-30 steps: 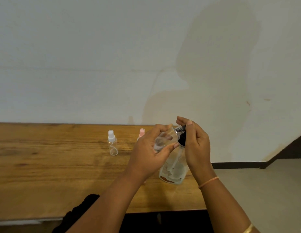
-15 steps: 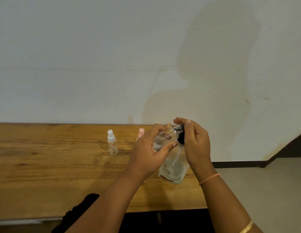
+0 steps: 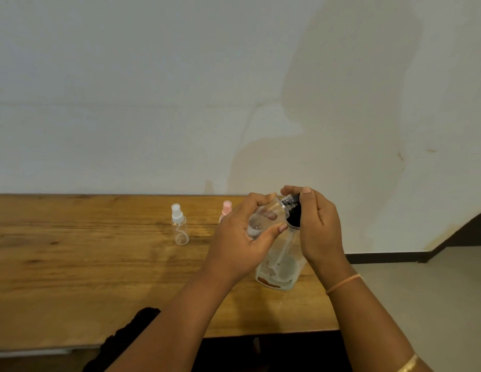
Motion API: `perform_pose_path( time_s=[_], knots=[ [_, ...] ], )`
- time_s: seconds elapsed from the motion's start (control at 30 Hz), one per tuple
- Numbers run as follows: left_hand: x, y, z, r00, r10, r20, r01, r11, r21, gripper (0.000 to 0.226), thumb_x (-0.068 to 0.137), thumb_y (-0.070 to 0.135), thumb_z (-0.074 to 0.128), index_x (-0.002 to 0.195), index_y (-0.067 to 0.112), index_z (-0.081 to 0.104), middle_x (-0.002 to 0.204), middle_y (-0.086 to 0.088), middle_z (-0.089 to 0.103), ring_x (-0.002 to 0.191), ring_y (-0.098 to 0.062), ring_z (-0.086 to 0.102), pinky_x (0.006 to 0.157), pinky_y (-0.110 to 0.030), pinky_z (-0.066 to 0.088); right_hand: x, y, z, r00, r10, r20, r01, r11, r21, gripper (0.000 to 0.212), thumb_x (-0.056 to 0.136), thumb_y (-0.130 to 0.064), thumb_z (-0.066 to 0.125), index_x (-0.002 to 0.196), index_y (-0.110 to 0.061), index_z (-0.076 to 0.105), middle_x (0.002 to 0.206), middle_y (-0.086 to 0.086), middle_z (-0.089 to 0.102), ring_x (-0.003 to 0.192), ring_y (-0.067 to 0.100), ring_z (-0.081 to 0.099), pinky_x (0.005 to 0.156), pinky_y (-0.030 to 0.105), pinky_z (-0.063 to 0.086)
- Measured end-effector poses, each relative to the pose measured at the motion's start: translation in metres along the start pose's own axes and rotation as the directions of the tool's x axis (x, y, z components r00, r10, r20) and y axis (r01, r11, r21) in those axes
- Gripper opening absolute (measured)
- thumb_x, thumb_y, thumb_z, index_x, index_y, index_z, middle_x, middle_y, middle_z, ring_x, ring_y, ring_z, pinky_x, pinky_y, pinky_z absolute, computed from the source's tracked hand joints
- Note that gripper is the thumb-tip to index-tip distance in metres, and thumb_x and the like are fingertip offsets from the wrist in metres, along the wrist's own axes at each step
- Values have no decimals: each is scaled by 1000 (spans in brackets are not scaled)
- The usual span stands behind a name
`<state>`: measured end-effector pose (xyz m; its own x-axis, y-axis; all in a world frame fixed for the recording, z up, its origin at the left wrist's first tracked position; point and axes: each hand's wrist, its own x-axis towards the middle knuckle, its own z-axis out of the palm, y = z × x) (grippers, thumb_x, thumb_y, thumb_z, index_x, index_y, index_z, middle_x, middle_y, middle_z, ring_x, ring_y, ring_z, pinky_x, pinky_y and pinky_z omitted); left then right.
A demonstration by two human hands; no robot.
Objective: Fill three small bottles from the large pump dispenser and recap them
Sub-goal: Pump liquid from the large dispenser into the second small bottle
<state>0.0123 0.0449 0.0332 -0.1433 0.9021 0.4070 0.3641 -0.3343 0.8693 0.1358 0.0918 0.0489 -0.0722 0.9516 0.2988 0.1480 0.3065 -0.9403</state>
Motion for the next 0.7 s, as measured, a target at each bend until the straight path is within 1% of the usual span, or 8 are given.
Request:
perform_pose_path(
  time_s=[0.13, 0.2, 0.37, 0.43, 0.5, 0.6, 0.67, 0.7],
  knots=[
    [-1, 4, -2, 998, 50, -41, -50, 999, -12, 34, 75, 48, 66, 106, 43, 54, 97, 16, 67, 96, -1, 64, 83, -37, 56, 0, -8, 1, 999, -35, -7, 35, 998, 58, 29, 100, -26, 35, 109, -18, 62, 105, -8, 67, 103, 3, 61, 87, 17, 49],
    [0, 6, -2, 997, 59, -43, -60, 998, -13, 34, 74, 49, 64, 106, 43, 54, 99, 19, 66, 95, -2, 65, 83, -39, 56, 1, -12, -1, 1000, -30, 1, 30, 997, 69, 30, 103, -18, 34, 111, -15, 62, 105, -6, 68, 102, 5, 62, 87, 18, 50],
    [0, 1, 0, 1000, 27, -15, -27, 1000, -7, 26, 77, 41, 67, 98, 36, 53, 99, 25, 65, 94, 4, 63, 82, -29, 54, 3, -6, -1, 999, 5, 33, -5, 1000, 7, 32, 103, -17, 32, 107, -15, 64, 103, 1, 69, 101, 11, 63, 87, 21, 50],
    [-1, -2, 2, 1000, 5, -8, -5, 1000, -20, 27, 77, 40, 68, 99, 36, 53, 100, 22, 65, 93, 3, 64, 79, -29, 56, 3, -2, -1, 1000, 8, 30, -7, 999, -37, 33, 103, -19, 33, 107, -12, 65, 104, 2, 69, 99, 7, 63, 84, 17, 50],
    [-2, -3, 2, 1000, 0, -10, 0, 1000, -12, 27, 77, 40, 69, 98, 42, 52, 98, 22, 65, 92, 3, 64, 75, -22, 55, 2, -2, -1, 1000, 10, 14, -9, 999, -48, 34, 102, -23, 35, 107, -11, 66, 104, 0, 69, 98, 3, 62, 81, 13, 49],
    [-1, 2, 0, 999, 33, -18, -32, 999, 8, 28, 78, 39, 72, 98, 42, 52, 95, 24, 65, 92, 6, 63, 72, -10, 50, 2, -7, 1, 999, 42, -10, -41, 998, 40, 32, 102, -19, 34, 108, -13, 66, 104, -2, 68, 98, 4, 62, 85, 17, 50],
    [-1, 3, 0, 998, 59, -37, -59, 998, 11, 31, 76, 44, 69, 103, 41, 53, 94, 20, 67, 94, 6, 63, 77, -10, 49, 2, -13, 2, 998, 64, 2, -64, 990, 125, 32, 102, -18, 35, 111, -13, 65, 104, -3, 69, 100, 5, 63, 87, 18, 50],
    [-1, 3, 0, 997, 66, -43, -66, 998, 10, 33, 76, 47, 66, 105, 41, 53, 94, 19, 67, 95, 5, 63, 82, -15, 50, 2, -14, 1, 998, 64, 10, -64, 988, 142, 31, 102, -19, 35, 111, -13, 65, 105, -4, 69, 102, 5, 62, 88, 18, 49]
  ],
)
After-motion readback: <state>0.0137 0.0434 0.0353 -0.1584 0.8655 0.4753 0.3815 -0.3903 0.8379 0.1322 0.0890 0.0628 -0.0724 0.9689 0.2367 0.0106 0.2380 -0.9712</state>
